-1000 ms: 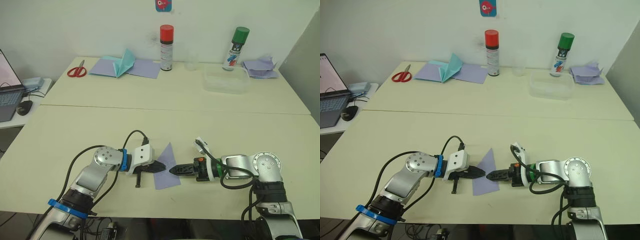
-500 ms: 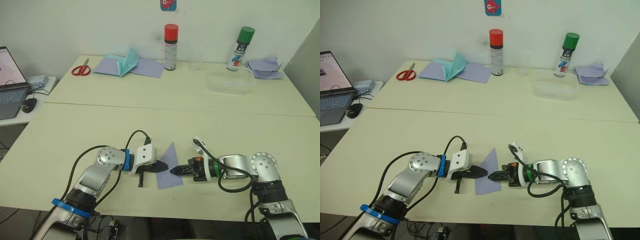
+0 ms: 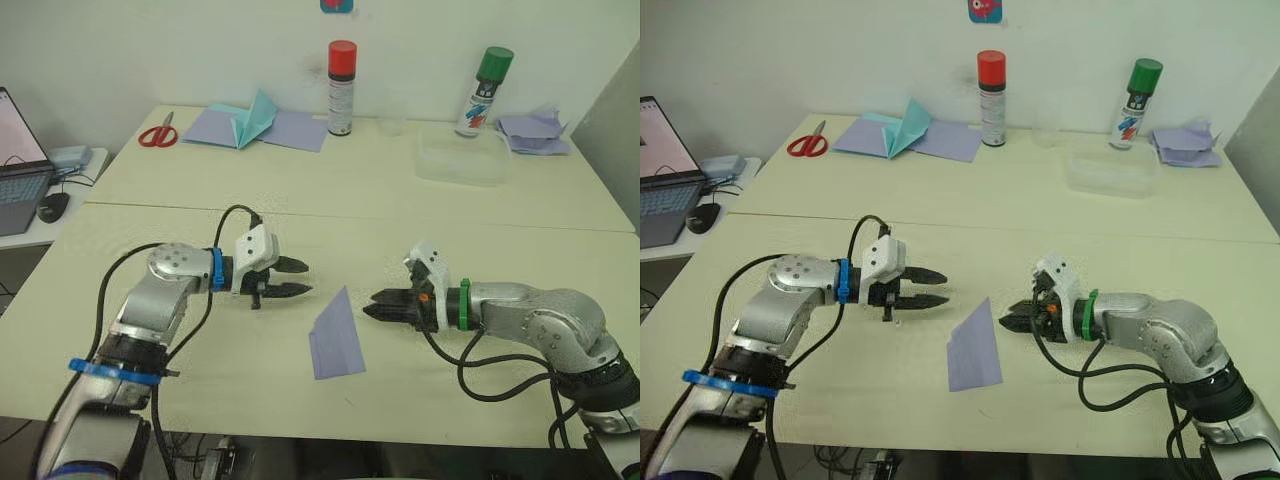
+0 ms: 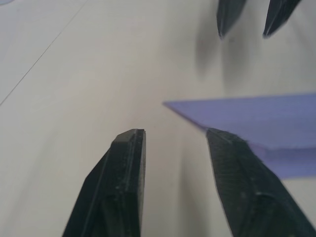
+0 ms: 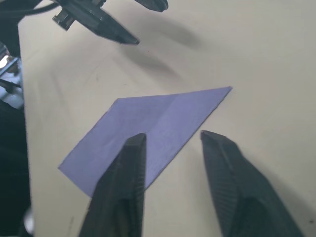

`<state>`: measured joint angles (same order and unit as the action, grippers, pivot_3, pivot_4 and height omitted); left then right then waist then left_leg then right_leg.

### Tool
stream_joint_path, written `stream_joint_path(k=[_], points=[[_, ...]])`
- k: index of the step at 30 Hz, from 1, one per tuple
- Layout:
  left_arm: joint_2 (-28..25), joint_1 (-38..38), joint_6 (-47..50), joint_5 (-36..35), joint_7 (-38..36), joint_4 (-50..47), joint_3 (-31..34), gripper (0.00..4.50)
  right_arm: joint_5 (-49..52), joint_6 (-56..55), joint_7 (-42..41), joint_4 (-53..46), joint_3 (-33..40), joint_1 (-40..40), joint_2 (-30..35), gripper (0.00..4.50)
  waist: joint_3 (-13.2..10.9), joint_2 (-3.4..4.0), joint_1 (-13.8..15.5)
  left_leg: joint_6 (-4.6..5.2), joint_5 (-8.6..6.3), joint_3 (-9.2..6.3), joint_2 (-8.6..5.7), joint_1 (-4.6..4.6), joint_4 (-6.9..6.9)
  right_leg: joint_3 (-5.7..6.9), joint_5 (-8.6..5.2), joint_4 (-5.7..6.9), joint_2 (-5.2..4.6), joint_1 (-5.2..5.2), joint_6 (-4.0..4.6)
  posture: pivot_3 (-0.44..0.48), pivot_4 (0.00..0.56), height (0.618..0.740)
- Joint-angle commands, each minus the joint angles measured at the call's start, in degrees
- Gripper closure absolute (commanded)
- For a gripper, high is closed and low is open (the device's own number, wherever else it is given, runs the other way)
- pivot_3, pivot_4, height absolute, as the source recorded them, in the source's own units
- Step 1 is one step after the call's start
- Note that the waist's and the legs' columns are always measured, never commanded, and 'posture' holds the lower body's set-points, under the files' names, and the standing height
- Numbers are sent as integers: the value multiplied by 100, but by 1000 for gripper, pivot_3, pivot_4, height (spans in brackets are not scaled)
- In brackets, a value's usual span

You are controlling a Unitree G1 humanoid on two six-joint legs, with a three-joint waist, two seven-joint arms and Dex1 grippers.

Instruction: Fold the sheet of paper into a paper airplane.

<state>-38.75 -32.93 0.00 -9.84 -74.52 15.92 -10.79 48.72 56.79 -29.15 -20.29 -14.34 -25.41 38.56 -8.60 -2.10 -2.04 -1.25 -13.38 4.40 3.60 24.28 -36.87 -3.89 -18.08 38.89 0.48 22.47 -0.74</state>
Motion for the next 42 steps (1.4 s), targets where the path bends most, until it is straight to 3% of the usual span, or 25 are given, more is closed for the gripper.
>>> stream_joint_path(k=[1, 5, 10, 15, 25, 28, 35, 39, 42], points=[[167, -549, -1983, 579, -181, 1196, -261, 1557, -283, -257, -68, -259, 51, 106, -207, 1492, -2, -2, 35, 0, 0, 0, 1, 2, -2, 0, 0, 0, 0, 1, 0, 0, 150, 740], [516, -1238, -3571, 979, -195, 2611, -478, 1557, -449, -228, 35, -409, 169, 310, -394, 1492, -3, -3, 62, 1, 0, 2, -4, 29, -13, 2, 1, 4, 1, 22, 2, 0, 150, 740], [961, -1701, -4636, 1057, -504, 3604, -645, 1557, -472, -107, 131, -728, 397, 623, -435, 1492, -2, -4, 76, 6, -2, 26, -14, 67, -19, -1, 4, 12, 13, 71, -1, 0, 150, 740], [1327, -1844, -4977, 938, -794, 3940, -664, 1557, -478, 35, 343, -822, 640, 796, -510, 1492, -2, -4, 44, 7, -3, 31, -4, 66, -18, -5, 4, 12, 22, 74, -1, 0, 150, 740], [1545, -1783, -5008, 714, -1421, 3921, -648, 1557, -481, 201, 521, -849, 876, 919, -659, 1492, -2, -4, 39, 6, -2, 30, -1, 62, -21, -7, 4, 20, 31, 74, -1, 0, 150, 740], [1557, -1686, -4991, 626, -1606, 3804, -667, 2150, -500, 211, 549, -776, 923, 918, -683, 1438, -2, -4, 38, 6, -2, 31, -2, 63, -23, -9, 4, 21, 31, 73, -1, 0, 150, 740], [1479, -1355, -4794, 456, -1798, 3380, -700, 4439, -600, 189, 507, -563, 1044, 867, -707, 1438, -2, -4, 37, 6, -2, 30, -1, 62, -24, -9, 5, 25, 32, 73, -1, 0, 150, 740], [1302, -1063, -4232, 723, -1402, 2798, -700, 4477, -793, -133, 186, -505, 996, 831, -601, 1438, -2, -3, 38, 6, -2, 29, -1, 62, -31, -11, 5, 34, 31, 73, -1, 0, 150, 740], [900, -567, -2600, 940, -937, 1322, -631, 4477, -1241, -838, -111, -465, 949, 922, -476, 1438, -2, -3, 14, 6, -2, 27, -1, 60, -37, -14, 5, 49, 32, 74, -1, 0, 150, 740]])
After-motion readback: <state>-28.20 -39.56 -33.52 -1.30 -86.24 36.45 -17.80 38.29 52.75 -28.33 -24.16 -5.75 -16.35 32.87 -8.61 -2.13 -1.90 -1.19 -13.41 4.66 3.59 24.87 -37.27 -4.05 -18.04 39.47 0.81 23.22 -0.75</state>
